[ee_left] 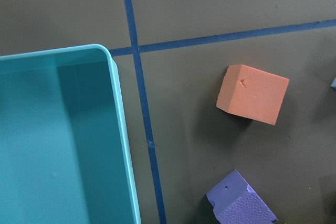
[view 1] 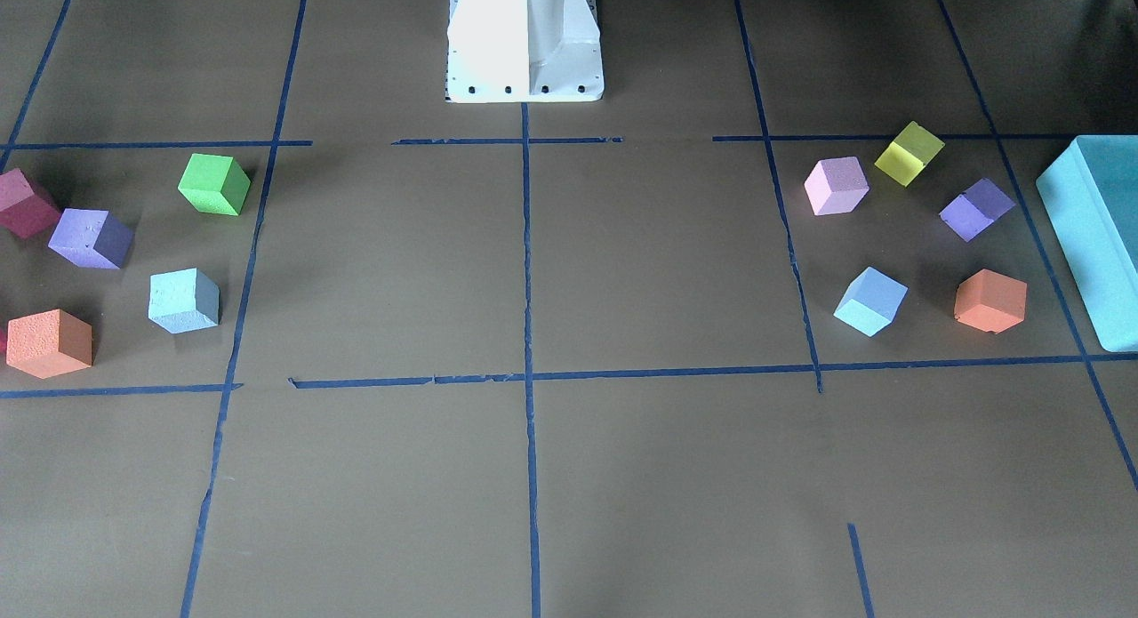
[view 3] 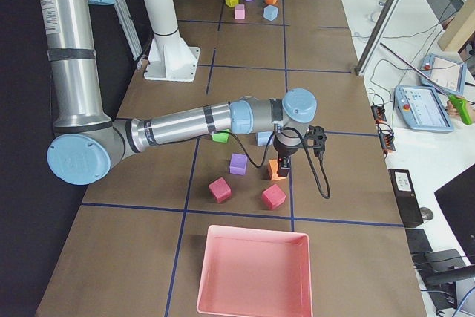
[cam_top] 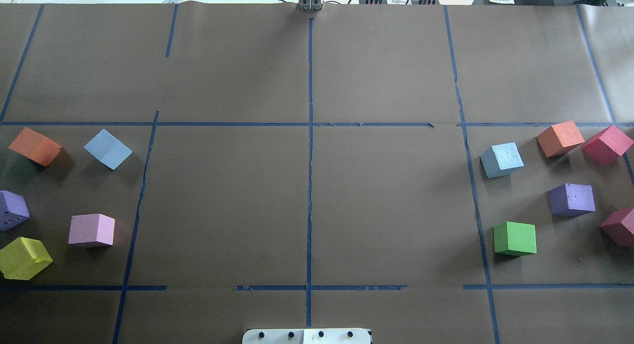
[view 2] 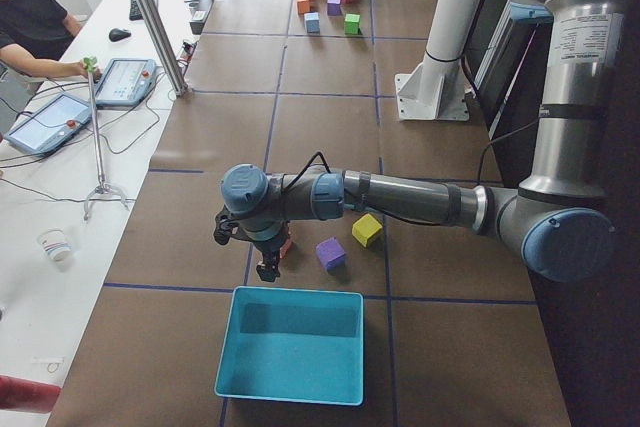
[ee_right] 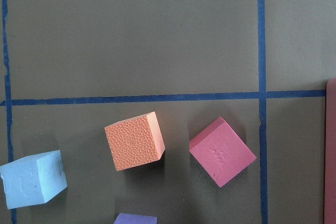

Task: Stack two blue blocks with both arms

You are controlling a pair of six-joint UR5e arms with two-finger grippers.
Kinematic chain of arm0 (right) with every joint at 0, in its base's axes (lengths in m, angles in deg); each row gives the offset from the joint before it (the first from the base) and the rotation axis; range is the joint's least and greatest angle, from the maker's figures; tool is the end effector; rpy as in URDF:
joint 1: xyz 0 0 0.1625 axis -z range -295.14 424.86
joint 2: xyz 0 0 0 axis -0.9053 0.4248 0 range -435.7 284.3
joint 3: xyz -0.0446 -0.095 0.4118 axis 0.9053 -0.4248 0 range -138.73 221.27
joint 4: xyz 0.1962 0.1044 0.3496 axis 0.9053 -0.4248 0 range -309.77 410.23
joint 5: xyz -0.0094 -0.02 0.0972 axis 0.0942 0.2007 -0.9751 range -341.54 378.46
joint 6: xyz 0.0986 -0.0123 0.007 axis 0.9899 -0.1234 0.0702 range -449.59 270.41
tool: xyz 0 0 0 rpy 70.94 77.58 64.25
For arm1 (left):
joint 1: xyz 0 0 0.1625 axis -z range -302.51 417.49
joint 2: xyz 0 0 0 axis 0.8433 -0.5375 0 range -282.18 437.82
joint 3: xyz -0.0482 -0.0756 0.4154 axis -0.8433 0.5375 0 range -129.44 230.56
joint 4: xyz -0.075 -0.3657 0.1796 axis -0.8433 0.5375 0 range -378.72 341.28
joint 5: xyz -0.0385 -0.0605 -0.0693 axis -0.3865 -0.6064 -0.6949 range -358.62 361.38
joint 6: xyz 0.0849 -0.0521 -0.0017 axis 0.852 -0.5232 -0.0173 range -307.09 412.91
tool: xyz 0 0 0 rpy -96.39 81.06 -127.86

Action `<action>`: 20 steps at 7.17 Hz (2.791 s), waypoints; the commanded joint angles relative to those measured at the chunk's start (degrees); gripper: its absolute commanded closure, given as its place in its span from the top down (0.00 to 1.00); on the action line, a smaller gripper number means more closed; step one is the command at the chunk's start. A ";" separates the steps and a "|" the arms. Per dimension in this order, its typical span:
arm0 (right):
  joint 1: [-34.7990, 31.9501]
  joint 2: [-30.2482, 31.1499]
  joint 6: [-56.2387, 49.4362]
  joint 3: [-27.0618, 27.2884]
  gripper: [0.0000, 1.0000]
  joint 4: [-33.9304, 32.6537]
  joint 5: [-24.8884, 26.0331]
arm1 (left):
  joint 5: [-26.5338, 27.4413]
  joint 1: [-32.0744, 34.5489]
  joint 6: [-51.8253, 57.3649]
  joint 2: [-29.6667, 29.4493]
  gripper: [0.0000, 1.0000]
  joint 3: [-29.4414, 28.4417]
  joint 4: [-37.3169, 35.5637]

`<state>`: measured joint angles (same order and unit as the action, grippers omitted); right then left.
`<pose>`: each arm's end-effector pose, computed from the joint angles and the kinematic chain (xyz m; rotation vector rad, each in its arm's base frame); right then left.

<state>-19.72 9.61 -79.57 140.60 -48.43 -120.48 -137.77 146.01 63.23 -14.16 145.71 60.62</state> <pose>0.0087 -0.5238 0.5468 -0.0275 -0.8576 0.0352 -0.0451 -0.5007 0.6098 0.0084 0.8605 0.1666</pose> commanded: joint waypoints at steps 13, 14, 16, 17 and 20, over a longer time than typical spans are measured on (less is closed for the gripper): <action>13.27 0.39 12.31 1.65 1.00 12.83 1.57 | 1.86 0.24 1.38 4.09 1.00 2.59 4.76; 17.04 0.12 18.83 1.65 0.99 18.27 4.27 | 1.77 0.24 1.29 4.53 1.00 2.50 5.64; 25.48 0.03 29.06 1.39 0.99 24.97 11.82 | 1.77 0.24 1.20 5.14 1.00 3.47 5.65; 26.56 -0.14 29.70 1.04 0.99 27.00 12.90 | 1.77 0.24 1.11 5.15 1.00 3.64 5.65; 30.16 -1.45 32.59 0.95 0.99 27.72 15.90 | 1.77 0.33 0.94 5.67 1.00 5.92 5.56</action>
<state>9.02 8.89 -48.88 141.59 -20.93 -105.11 -136.03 146.31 64.26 -8.88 150.45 66.25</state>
